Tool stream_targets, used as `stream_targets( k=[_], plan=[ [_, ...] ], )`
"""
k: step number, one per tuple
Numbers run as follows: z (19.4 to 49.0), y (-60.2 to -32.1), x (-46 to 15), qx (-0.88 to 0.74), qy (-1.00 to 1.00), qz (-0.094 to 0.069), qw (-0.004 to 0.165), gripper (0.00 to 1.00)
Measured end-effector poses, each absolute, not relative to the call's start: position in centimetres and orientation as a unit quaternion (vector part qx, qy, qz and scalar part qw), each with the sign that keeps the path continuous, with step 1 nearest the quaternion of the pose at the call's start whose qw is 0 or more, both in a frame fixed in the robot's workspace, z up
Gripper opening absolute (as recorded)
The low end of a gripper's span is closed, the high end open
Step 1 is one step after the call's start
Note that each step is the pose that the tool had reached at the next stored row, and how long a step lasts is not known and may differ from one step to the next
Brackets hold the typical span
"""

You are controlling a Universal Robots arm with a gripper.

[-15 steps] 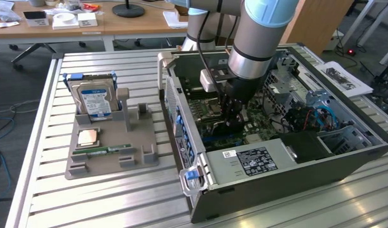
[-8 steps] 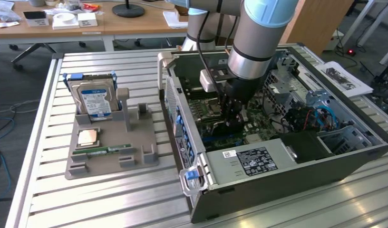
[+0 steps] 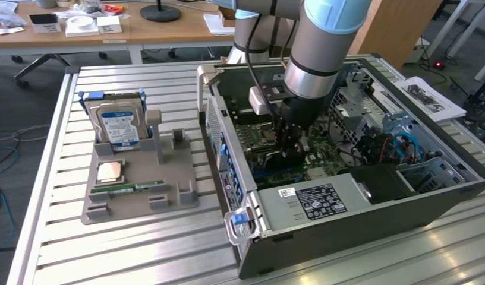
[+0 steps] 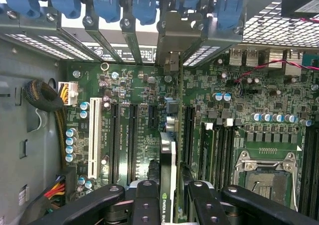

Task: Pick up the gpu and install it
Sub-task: 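Insert the gpu into the slot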

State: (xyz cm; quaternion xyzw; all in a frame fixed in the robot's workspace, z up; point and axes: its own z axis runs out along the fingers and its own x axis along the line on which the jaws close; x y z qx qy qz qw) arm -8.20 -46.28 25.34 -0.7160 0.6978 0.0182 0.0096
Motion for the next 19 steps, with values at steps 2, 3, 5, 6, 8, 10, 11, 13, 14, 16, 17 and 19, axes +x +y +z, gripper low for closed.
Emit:
stream_targets(
  k=[2, 3, 5, 6, 8, 10, 11, 13, 14, 16, 17, 19],
  plan=[
    [25.33, -46.27, -8.24, -0.716, 0.698, 0.018, 0.01, 0.27],
    [25.33, -46.27, -8.26, -0.716, 0.698, 0.018, 0.01, 0.27],
    [25.32, -46.27, -8.29, -0.716, 0.698, 0.018, 0.01, 0.27],
    [25.32, -46.27, -8.3, -0.716, 0.698, 0.018, 0.01, 0.27],
    [25.31, -46.27, -8.31, -0.716, 0.698, 0.018, 0.01, 0.27],
    [25.3, -46.27, -8.31, -0.716, 0.698, 0.018, 0.01, 0.27],
    [25.29, -46.27, -8.31, -0.716, 0.698, 0.018, 0.01, 0.27],
    [25.28, -46.27, -8.32, -0.716, 0.698, 0.018, 0.01, 0.27],
    [25.27, -46.27, -8.32, -0.716, 0.698, 0.018, 0.01, 0.27],
    [25.26, -46.27, -8.32, -0.716, 0.698, 0.018, 0.01, 0.27],
    [25.27, -46.27, -8.32, -0.716, 0.698, 0.018, 0.01, 0.27],
    [25.26, -46.24, -8.32, -0.716, 0.698, 0.018, 0.01, 0.27]
  ],
)
